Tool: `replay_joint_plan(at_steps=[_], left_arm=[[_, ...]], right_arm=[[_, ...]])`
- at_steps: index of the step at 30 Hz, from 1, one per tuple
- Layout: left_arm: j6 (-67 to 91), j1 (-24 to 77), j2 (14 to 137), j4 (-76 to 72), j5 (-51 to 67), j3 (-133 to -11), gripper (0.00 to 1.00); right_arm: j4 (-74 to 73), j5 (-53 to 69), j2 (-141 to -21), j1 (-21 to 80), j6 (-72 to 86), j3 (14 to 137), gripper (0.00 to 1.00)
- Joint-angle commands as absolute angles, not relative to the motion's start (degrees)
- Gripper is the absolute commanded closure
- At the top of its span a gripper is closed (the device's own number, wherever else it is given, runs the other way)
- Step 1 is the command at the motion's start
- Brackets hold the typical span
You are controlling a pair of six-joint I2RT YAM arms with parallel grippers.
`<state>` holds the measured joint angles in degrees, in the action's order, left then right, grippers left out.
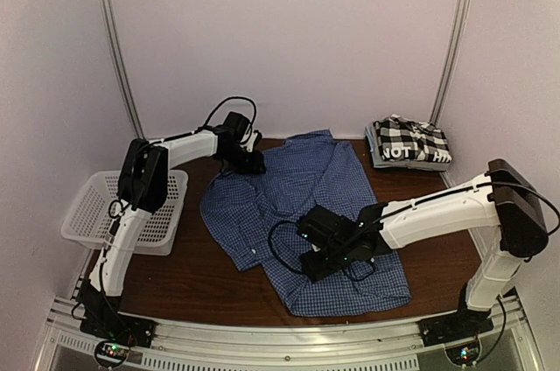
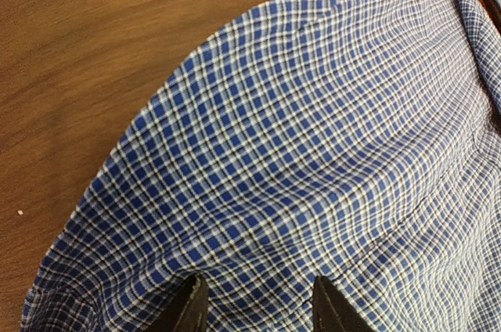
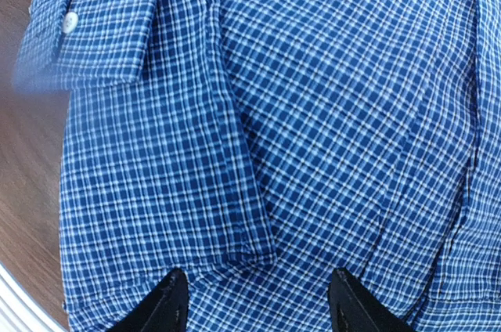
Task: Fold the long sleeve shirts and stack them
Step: Pick up the 1/3-folded shirt from the center of the board.
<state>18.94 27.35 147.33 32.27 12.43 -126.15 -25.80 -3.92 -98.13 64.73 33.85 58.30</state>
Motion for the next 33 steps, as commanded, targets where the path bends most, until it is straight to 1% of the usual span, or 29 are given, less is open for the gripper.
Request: replay_joint_plan(at_steps=[1, 7, 13, 16, 18, 21, 24, 27, 30, 33], left_arm=[[17.9, 27.0, 149.7, 34.9, 13.4, -127.1, 0.53], [17.6, 26.9, 149.6, 35.3, 13.2, -127.6, 0.53], [17.3, 26.9, 149.6, 35.4, 13.2, -127.9, 0.53], [17.3, 26.9, 149.7, 35.5, 13.4, -128.1, 0.53], [17.3, 26.9, 149.8, 35.5, 13.5, -128.3, 0.53], [17.3, 26.9, 149.9, 35.5, 13.6, -128.5, 0.53], [17.2, 26.9, 150.2, 35.5, 13.5, -128.9, 0.53], [17.0, 26.8, 150.4, 35.5, 13.4, -129.4, 0.53], [16.8, 26.6, 150.7, 35.6, 13.2, -130.1, 0.53], [16.5, 26.3, 151.2, 35.9, 13.2, -131.2, 0.53]], right_arm=[[-22.5, -5.7, -100.6, 63.8, 34.0, 60.4, 0.41], [-22.0, -4.4, -103.0, 63.1, 32.5, 61.8, 0.54], [-21.9, -3.2, -104.8, 63.1, 31.4, 62.4, 0.63], [-22.0, -2.3, -105.2, 63.1, 31.1, 62.6, 0.69], [-22.3, -1.7, -105.2, 63.1, 30.9, 62.6, 0.75], [-23.1, -0.5, -104.8, 63.3, 30.4, 63.0, 0.89], [-24.1, 3.0, -103.8, 64.2, 29.6, 63.8, 1.00], [-24.7, 7.5, -101.9, 65.9, 28.9, 64.1, 1.00], [-23.4, 14.6, -99.9, 67.5, 29.1, 63.0, 1.00], [-23.3, 18.6, -99.3, 69.6, 29.5, 63.1, 1.00]])
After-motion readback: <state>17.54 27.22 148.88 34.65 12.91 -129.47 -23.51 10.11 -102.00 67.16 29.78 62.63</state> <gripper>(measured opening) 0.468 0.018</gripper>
